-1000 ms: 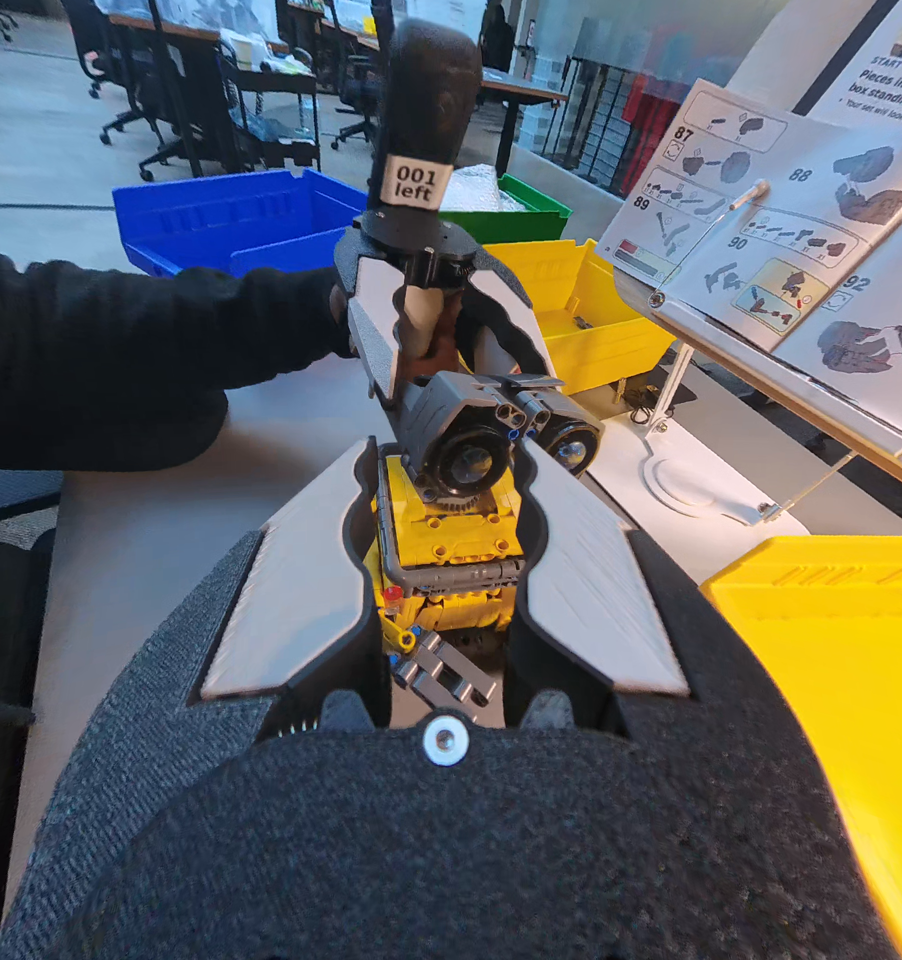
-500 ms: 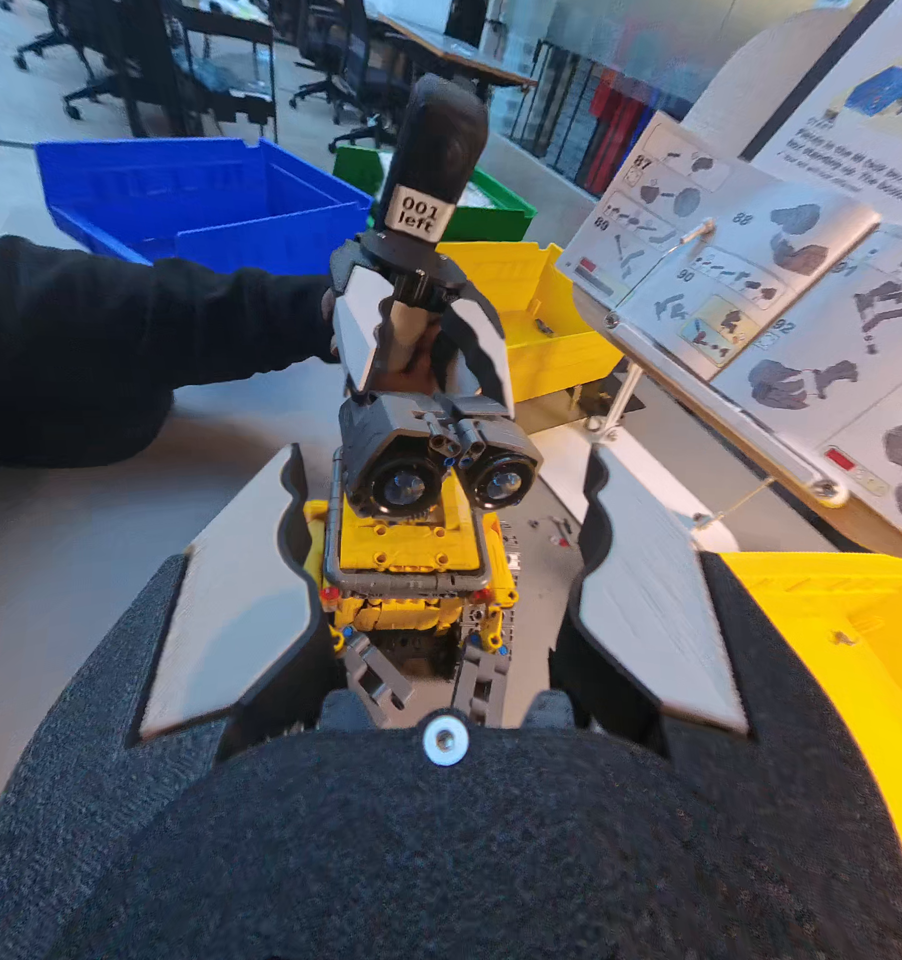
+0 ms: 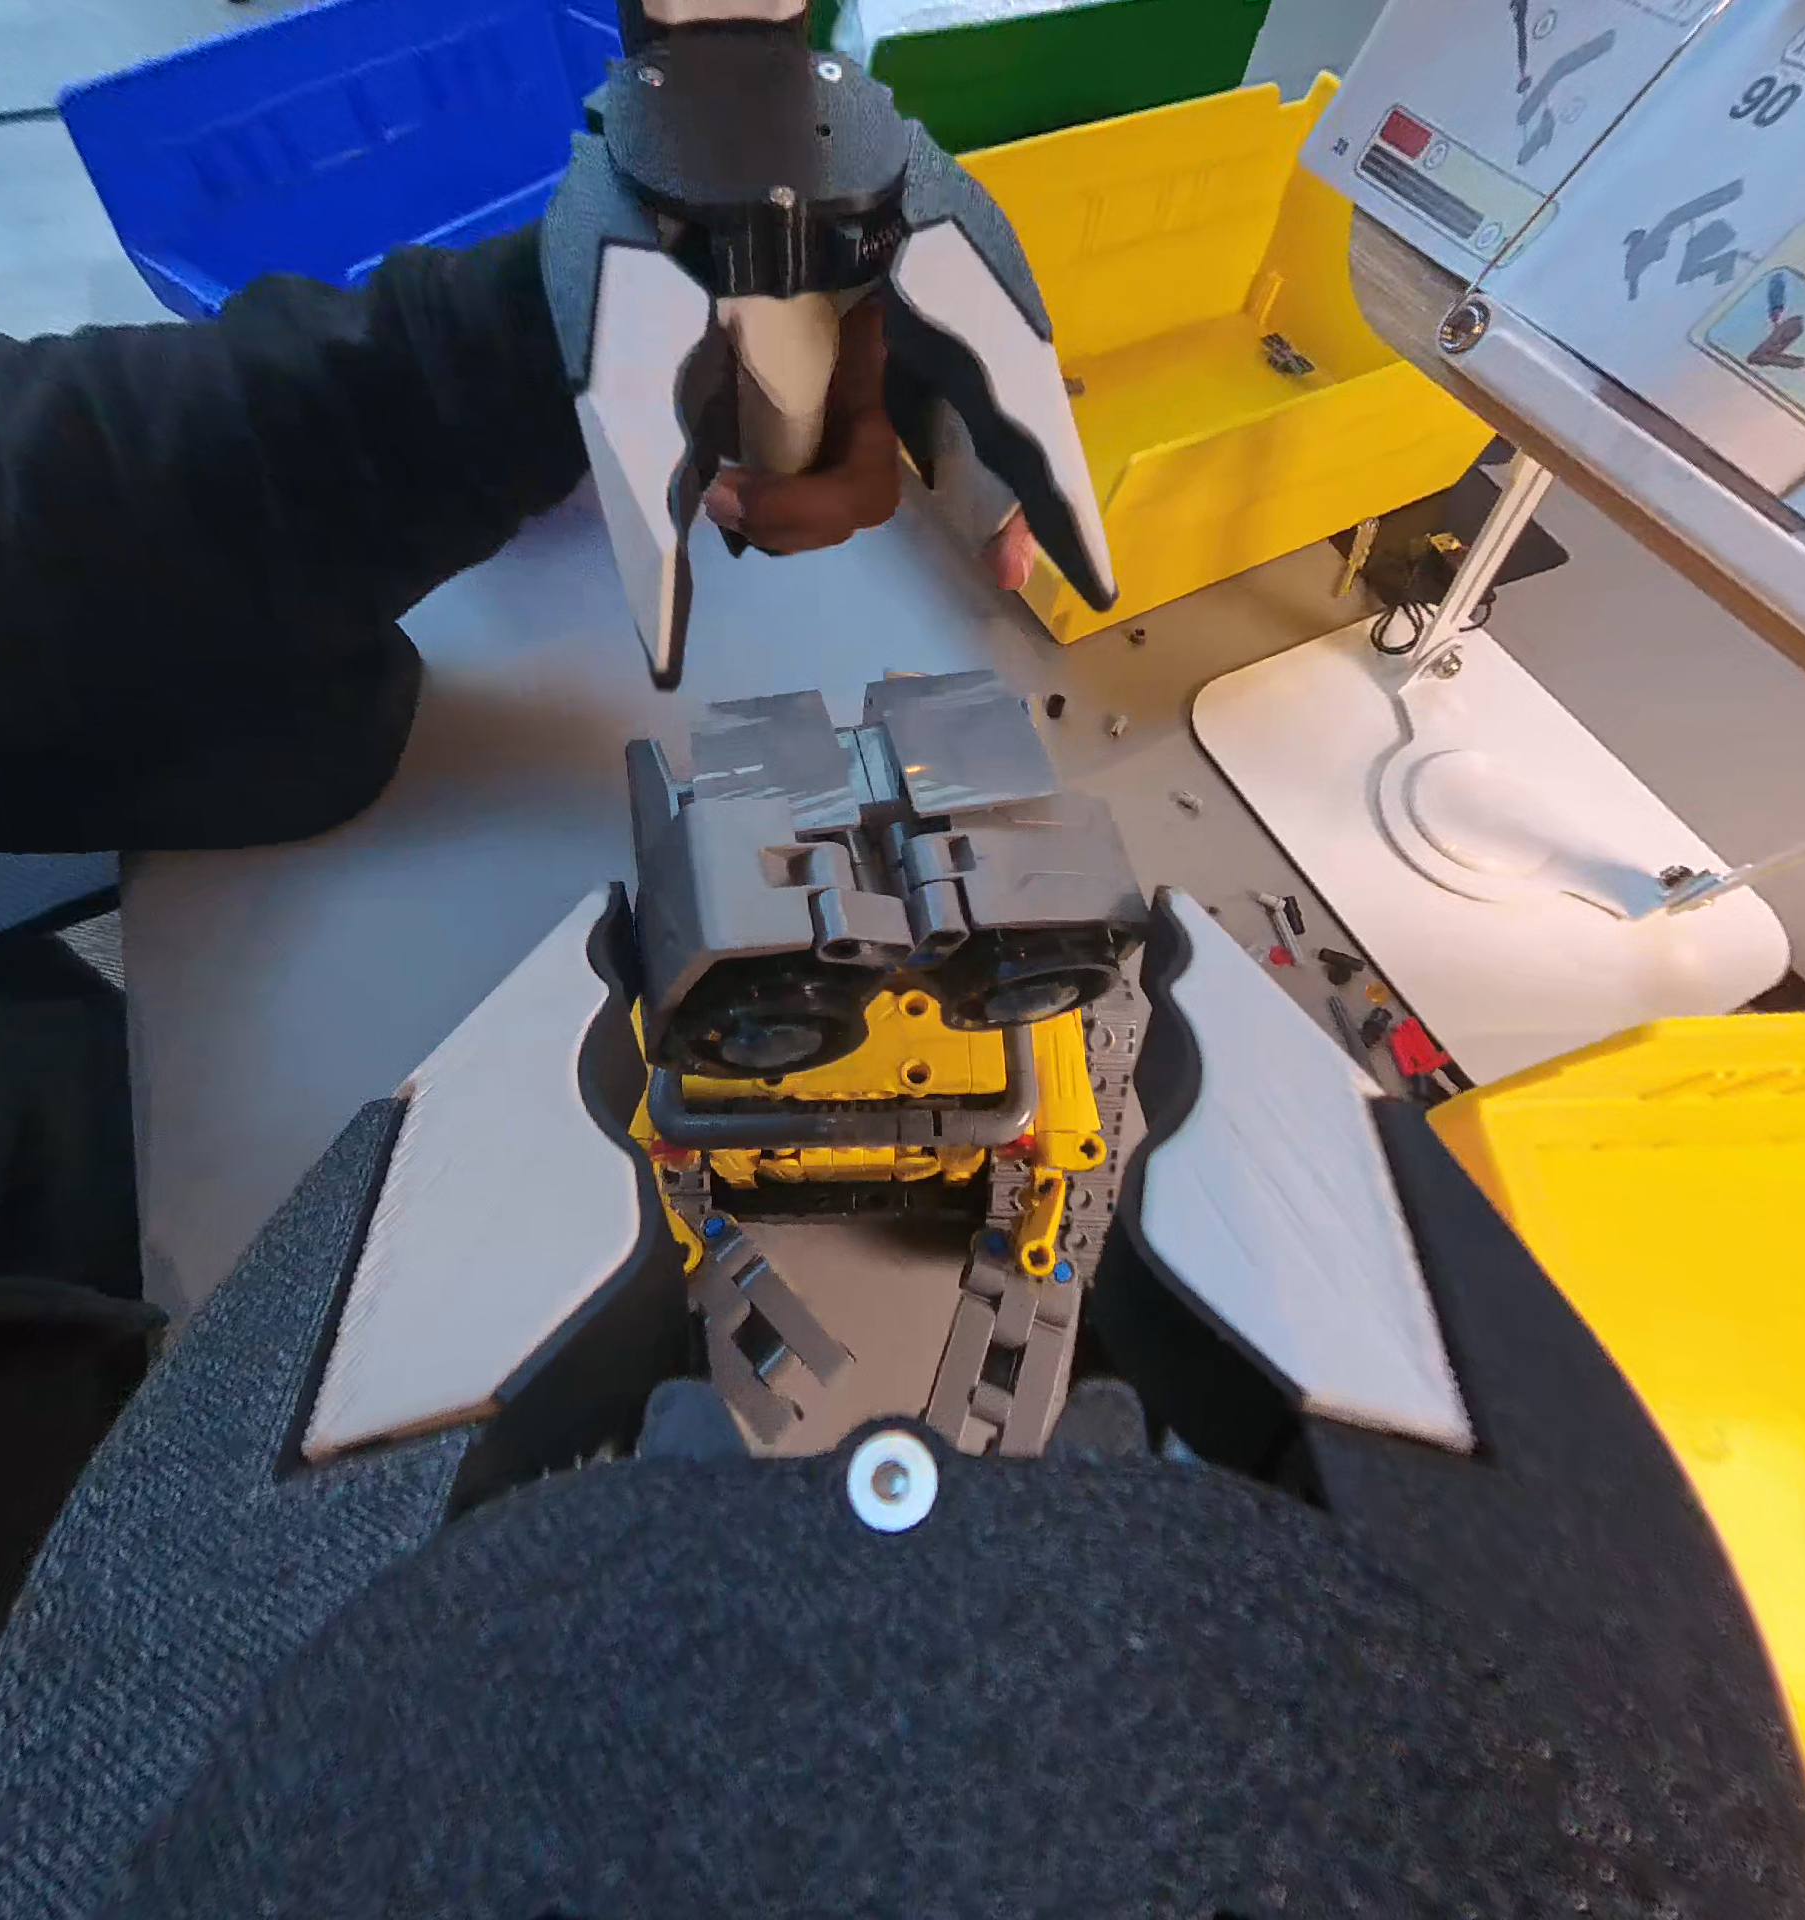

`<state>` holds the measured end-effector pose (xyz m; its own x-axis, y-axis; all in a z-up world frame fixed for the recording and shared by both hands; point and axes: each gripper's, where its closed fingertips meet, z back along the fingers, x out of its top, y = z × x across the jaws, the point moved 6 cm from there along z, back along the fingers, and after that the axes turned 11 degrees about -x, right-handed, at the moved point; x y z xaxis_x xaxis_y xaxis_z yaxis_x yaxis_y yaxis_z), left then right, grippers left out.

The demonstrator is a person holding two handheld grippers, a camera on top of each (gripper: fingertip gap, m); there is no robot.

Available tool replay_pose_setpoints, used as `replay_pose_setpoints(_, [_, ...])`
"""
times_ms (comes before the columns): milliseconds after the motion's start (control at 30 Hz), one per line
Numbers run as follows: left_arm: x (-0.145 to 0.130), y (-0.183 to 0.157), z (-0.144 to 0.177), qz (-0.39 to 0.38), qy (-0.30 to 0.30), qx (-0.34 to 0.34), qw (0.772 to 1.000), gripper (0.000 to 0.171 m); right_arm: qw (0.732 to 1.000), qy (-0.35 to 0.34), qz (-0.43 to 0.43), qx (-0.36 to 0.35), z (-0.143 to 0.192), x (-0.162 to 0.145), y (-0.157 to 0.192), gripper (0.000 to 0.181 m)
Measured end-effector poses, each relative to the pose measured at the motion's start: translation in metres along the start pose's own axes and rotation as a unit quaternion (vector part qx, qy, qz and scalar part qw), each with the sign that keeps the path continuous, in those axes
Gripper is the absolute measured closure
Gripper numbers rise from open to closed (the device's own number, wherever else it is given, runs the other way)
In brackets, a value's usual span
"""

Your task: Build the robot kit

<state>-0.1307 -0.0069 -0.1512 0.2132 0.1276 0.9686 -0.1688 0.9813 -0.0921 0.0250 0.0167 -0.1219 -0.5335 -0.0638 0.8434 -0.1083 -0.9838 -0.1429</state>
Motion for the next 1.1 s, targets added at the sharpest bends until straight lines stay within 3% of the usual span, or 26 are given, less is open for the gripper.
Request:
replay_pose_setpoints(133, [-0.032,0.0,-0.032,0.031,0.089,-0.025,0.995,0.058,0.998,0.052,0.019,-0.032,0.001,0.005,0.006,0.085])
replay_pose_setpoints(233, [-0.039,-0.004,-0.05,0.026,0.117,-0.038,0.992,0.064,0.993,0.101,0.029,-0.054,-0.002,0.013,0.009,0.085])
replay_pose_setpoints(633, [-0.036,-0.002,-0.059,0.041,0.13,-0.004,0.991,0.065,0.963,0.256,0.038,-0.08,-0.005,0.021,0.005,0.086])
replay_pose_setpoints(833, [-0.035,-0.001,-0.061,0.04,0.135,-0.003,0.99,0.065,0.95,0.293,0.06,-0.088,-0.004,0.022,0.005,0.085])
replay_pose_setpoints(1100, [-0.032,-0.006,-0.046,0.056,0.124,-0.035,0.99,0.067,0.954,0.286,0.062,-0.073,-0.002,0.019,0.006,0.085])
